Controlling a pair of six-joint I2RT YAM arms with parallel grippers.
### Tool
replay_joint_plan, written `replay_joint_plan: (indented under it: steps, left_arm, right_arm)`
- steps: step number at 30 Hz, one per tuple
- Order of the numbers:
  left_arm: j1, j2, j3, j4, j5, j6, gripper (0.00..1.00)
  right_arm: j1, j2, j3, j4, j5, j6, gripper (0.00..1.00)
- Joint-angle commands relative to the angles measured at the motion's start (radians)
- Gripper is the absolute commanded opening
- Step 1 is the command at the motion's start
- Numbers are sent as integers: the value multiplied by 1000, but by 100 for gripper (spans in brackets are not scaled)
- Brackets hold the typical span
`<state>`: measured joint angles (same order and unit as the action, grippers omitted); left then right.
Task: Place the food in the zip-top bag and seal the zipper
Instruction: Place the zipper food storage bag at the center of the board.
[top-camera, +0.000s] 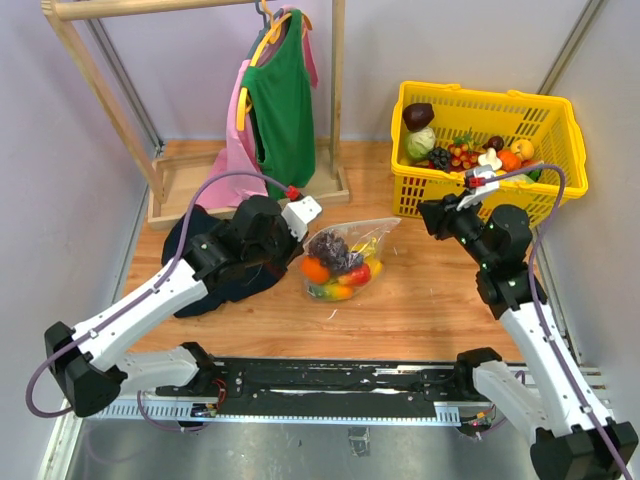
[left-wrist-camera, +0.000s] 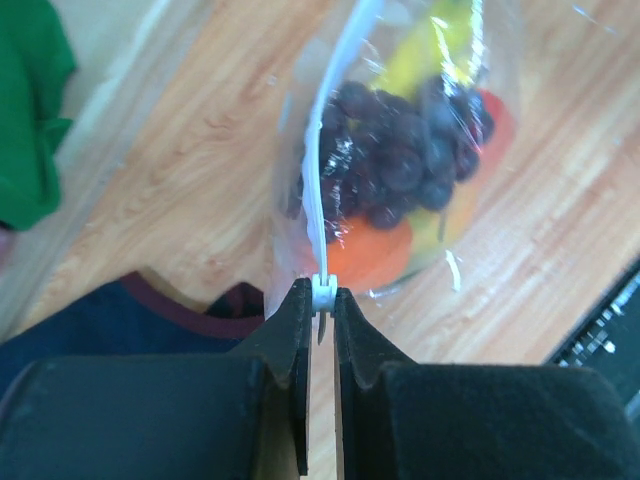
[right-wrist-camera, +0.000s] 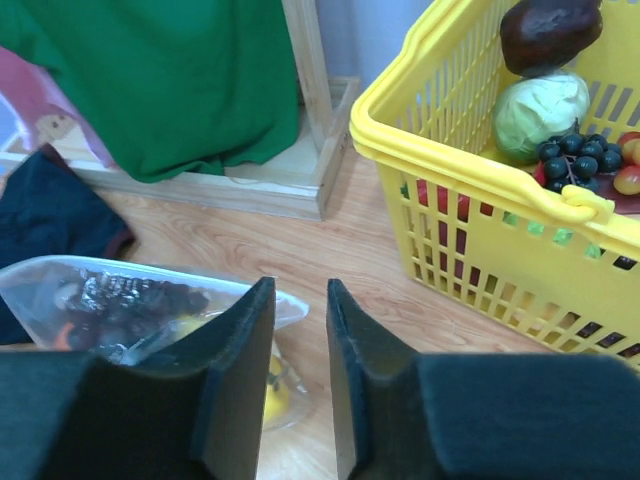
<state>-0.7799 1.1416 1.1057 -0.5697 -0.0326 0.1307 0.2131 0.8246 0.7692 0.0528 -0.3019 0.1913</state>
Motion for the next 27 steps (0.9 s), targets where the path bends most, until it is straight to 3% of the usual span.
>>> replay_joint_plan:
  steps: [1, 7, 14, 21, 24, 27]
  left_arm:
    - [1, -101, -63, 60, 226, -21, 6]
    - [1, -168, -113, 99, 207, -78, 14]
    - [1, -233, -162, 104, 264, -187, 12]
    - [1, -302, -209, 62, 106, -396, 11]
    - [1, -353, -252, 38, 34, -497, 13]
    - [1, -410, -324, 77, 17, -613, 14]
  right_arm:
    - [-9, -88, -9, -52, -19, -20, 33]
    - [-11, -184, -11, -102, 58, -30, 51]
    - [-5, -312, -23, -175, 183, -64, 71]
    - [15, -430, -32, -228, 338, -100, 83]
    - [33, -491, -45, -257, 445, -118, 97]
    - [48, -547, -69, -257, 518, -132, 98]
